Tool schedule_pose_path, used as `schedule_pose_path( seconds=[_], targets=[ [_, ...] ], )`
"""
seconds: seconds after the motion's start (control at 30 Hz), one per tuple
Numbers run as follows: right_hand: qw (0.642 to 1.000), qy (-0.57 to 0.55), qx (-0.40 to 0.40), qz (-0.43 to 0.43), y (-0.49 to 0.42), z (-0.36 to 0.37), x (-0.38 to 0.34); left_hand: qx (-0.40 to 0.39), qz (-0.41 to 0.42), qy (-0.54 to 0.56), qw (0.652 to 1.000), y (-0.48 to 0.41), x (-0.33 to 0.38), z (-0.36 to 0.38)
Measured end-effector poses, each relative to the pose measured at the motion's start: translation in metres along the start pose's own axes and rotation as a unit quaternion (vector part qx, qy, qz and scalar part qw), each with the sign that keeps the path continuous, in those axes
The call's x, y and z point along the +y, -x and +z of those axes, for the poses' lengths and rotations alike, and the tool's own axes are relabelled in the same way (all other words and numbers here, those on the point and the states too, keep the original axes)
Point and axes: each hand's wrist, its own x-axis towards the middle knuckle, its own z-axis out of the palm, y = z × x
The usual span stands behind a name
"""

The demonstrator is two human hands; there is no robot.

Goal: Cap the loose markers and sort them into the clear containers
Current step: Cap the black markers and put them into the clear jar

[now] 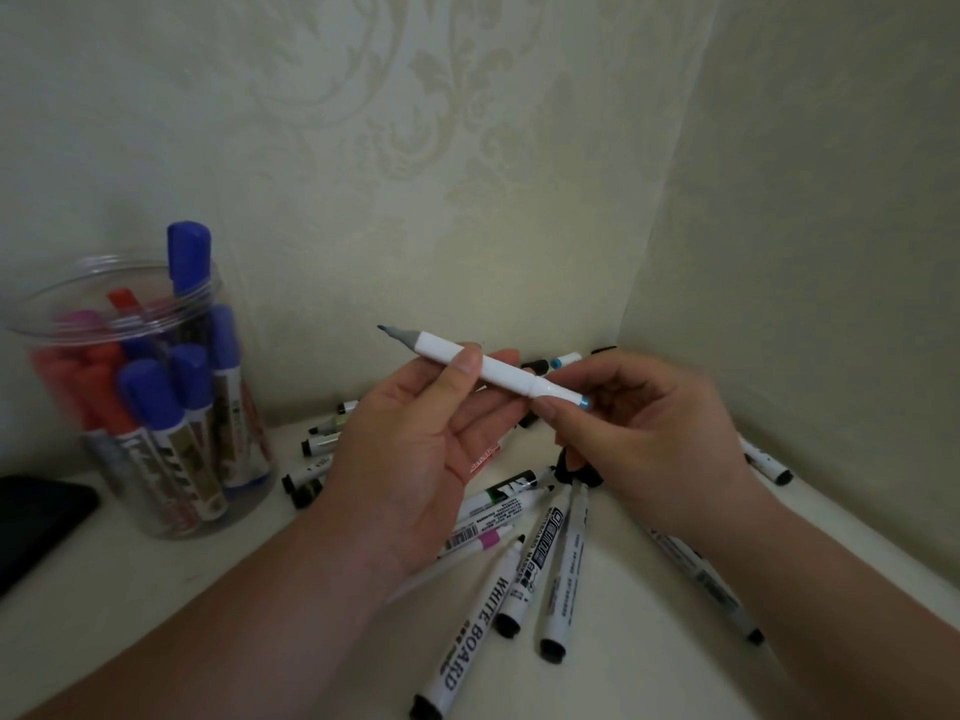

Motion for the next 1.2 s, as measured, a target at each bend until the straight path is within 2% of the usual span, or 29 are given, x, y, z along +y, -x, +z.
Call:
schedule_pose_path(
  seconds=[0.23,0.4,0.57,0.67,0.73,0.87,0.93,1.1,1.2],
  targets=[
    [0.997,0.071,0.011,-0.039,0.004,0.007,0.001,0.004,-0.012,-0.007,1.0,0.0,-0.001,0.0],
    [0.999,-0.015,0.002,0.046,0.002,0.01,-0.006,-0.005,-0.008,-0.019,1.0,-0.001,-0.001,-0.004],
    [0.988,0.035,-0.086,0.124,-0.01,-0.002,-0.016,0.015,0.016,-0.103,0.994,-0.008,-0.002,-0.014],
    [0.978,0.137,-0.047,0.149,-0.033,-0.021,-0.009,0.058,0.036,-0.152,0.986,-0.011,-0.001,-0.018],
    [0.948,0.286,-0.029,0.138,-0.058,-0.033,0.009,0.06,0.053,-0.186,0.979,-0.012,-0.001,-0.018],
    [0.833,0.527,-0.141,0.091,-0.106,-0.033,0.046,0.026,0.077,-0.284,0.955,-0.009,-0.005,-0.017],
    [0.782,0.587,-0.185,0.095,-0.125,-0.026,0.054,0.01,0.087,-0.305,0.948,-0.008,-0.006,-0.017],
    [0.685,0.663,-0.288,0.092,-0.158,-0.014,0.065,-0.004,0.108,-0.333,0.937,-0.009,-0.006,-0.022],
    [0.65,0.69,-0.309,0.084,-0.166,-0.007,0.075,0.008,0.11,-0.344,0.933,-0.01,-0.006,-0.023]
  ],
)
